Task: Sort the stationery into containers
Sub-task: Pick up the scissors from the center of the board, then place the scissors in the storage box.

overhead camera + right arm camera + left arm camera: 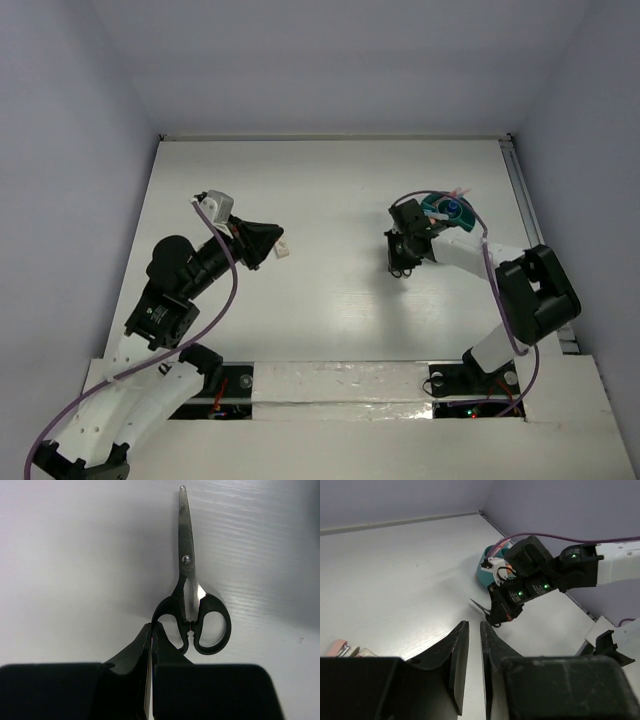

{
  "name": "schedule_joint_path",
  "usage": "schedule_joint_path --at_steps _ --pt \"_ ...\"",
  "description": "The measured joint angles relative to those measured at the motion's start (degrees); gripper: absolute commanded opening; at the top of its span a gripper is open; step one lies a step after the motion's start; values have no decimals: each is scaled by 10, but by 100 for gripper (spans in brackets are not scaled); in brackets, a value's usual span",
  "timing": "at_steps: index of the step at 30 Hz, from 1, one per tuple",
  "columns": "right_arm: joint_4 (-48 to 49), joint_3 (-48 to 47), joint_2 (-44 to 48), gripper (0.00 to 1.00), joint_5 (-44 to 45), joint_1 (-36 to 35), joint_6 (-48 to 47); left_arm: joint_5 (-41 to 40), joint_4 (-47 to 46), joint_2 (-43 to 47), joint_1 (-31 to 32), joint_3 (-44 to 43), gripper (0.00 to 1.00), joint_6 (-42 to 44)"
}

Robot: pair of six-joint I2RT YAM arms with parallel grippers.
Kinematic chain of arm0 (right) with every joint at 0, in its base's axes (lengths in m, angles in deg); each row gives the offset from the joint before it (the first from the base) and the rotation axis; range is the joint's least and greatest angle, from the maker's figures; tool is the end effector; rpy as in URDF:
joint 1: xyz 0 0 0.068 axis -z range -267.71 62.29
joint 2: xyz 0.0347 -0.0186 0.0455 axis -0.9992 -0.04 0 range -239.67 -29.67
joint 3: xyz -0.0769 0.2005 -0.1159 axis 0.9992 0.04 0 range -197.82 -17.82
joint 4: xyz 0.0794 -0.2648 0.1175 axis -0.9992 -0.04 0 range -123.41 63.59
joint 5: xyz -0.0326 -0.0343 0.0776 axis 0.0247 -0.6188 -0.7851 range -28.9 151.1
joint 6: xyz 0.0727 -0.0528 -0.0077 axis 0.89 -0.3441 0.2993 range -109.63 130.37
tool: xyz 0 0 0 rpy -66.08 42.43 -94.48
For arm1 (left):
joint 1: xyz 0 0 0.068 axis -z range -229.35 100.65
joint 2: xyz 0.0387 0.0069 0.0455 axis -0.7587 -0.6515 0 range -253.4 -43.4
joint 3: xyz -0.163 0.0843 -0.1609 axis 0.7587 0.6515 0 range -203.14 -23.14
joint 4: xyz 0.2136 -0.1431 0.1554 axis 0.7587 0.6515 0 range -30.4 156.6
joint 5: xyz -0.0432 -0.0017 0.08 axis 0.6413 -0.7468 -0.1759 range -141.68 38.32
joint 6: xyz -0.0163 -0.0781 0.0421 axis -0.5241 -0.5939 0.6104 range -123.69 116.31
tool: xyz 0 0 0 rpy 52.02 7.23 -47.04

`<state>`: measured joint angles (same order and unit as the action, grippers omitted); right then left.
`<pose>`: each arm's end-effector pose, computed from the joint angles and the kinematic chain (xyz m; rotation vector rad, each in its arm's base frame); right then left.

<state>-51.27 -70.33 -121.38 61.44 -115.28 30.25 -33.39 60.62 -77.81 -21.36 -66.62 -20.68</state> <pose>0.3143 0.1635 0.0742 -0.1803 2.7082 0.2443 0.2081 -0.1392 0.3714 0.4124 1.4384 -0.8668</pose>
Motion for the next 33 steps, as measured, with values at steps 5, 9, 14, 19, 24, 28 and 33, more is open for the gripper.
schedule_joint_path --at_steps 5,9,14,19,24,28,33 --pt "13 1 88 0 -53 -3 6 18 -15 -27 0 7 24 -24" --pt "39 -6 158 0 -125 -3 9 24 -32 -37 0 24 35 -51" --pt "69 3 186 0 -218 -3 8 26 -97 -50 0 79 46 -122" --pt "75 21 205 0 -272 -3 7 46 -202 -128 3 129 54 -202" --pt "86 26 209 0 -310 -3 6 36 -264 -230 38 129 57 -236" --pt "94 29 209 0 -331 -3 7 21 -290 -289 74 111 58 -243" --pt "105 29 208 0 -346 -11 7 7 -326 -355 92 83 58 -247"
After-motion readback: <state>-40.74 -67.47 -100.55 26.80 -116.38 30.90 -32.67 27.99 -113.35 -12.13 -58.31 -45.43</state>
